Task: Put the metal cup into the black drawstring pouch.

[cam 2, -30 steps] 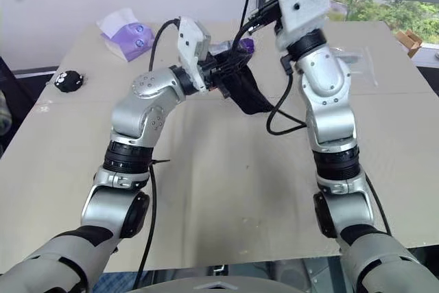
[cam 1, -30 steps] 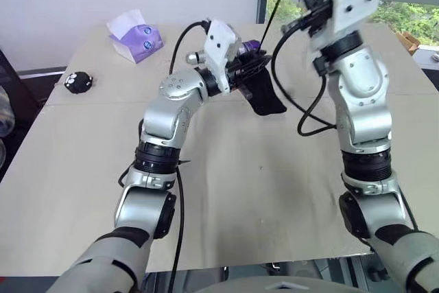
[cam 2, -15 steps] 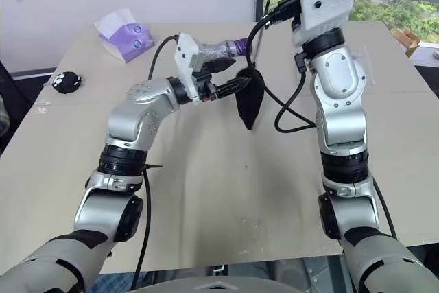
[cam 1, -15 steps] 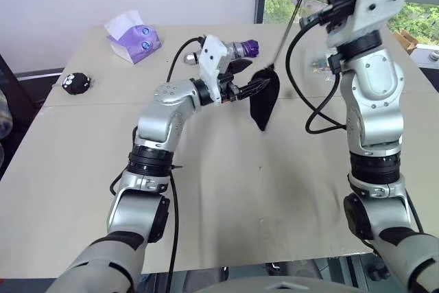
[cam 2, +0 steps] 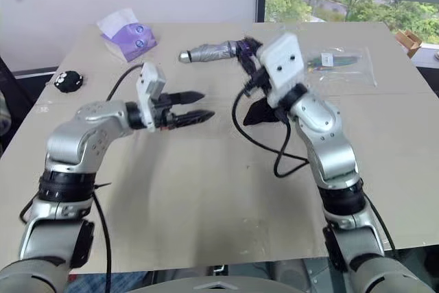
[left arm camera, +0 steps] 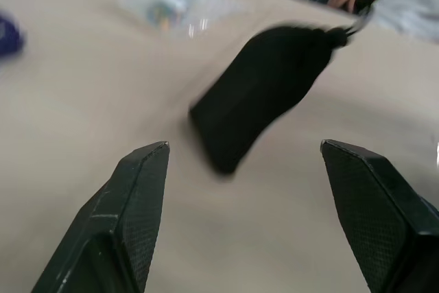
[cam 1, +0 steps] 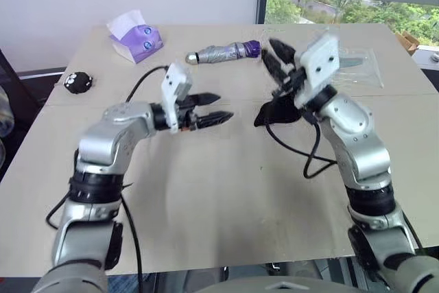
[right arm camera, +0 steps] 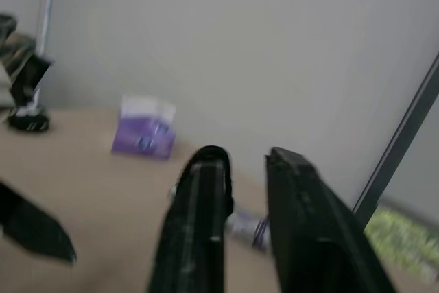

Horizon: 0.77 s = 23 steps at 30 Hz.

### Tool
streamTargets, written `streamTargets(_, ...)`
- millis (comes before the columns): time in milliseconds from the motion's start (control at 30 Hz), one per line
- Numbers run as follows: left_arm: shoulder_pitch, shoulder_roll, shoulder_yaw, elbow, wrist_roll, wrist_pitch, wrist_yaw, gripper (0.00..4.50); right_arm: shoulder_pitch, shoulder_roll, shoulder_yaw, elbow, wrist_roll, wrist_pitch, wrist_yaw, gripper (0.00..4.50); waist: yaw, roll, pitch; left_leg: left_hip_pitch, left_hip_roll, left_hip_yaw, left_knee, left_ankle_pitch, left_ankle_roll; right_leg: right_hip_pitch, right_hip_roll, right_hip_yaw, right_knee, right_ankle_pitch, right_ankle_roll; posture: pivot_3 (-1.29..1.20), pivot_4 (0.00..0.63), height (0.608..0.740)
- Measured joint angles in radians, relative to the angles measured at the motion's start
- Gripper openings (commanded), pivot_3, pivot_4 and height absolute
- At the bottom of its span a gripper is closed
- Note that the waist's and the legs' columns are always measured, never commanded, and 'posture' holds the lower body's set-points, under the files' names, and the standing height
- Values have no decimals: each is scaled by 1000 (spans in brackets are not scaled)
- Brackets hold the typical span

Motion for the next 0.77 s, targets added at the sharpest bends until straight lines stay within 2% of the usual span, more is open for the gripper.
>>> streamTargets(100,78,-8,24,-13,0,1,45,3651,89,-58,-14,-9,49,39,62,3588,2,0,0,0,0,0,0,0,0,0,0,0,0,0,0,0,150,740)
streamTargets(233,131,-28,46,-27,61,-81,140,3651,155,-178,-90,-32,115,46,165,3588,3,0,0,1,-1,0,1,0,1,1,0,0,0,0,0,0,150,740)
streamTargets(400,234,-35,51,-73,139,-162,208,3651,287,-251,-194,-45,221,31,280,3588,2,-1,0,2,0,0,-1,0,1,2,1,0,0,0,0,0,150,740)
streamTargets(467,300,-49,91,-151,93,-87,252,3651,435,-297,-284,-48,319,21,383,3588,12,-2,0,1,1,-3,-1,-1,1,4,0,-2,-1,-1,0,0,150,740)
streamTargets(533,335,-31,181,-229,42,22,307,3651,571,-352,-368,6,393,45,479,3588,18,-2,1,1,1,-4,0,-1,2,3,-1,-3,-2,-1,1,0,150,740)
streamTargets(633,366,-22,232,-321,-5,73,331,3651,615,-377,-418,43,431,17,555,3588,8,-1,0,5,1,1,0,-2,2,5,-2,1,-1,-2,-2,0,150,740)
streamTargets(767,513,-22,206,-367,0,63,322,3651,671,-391,-429,191,402,-140,691,3588,1,-1,0,8,0,2,2,-1,3,6,-1,2,0,-3,-4,0,150,740)
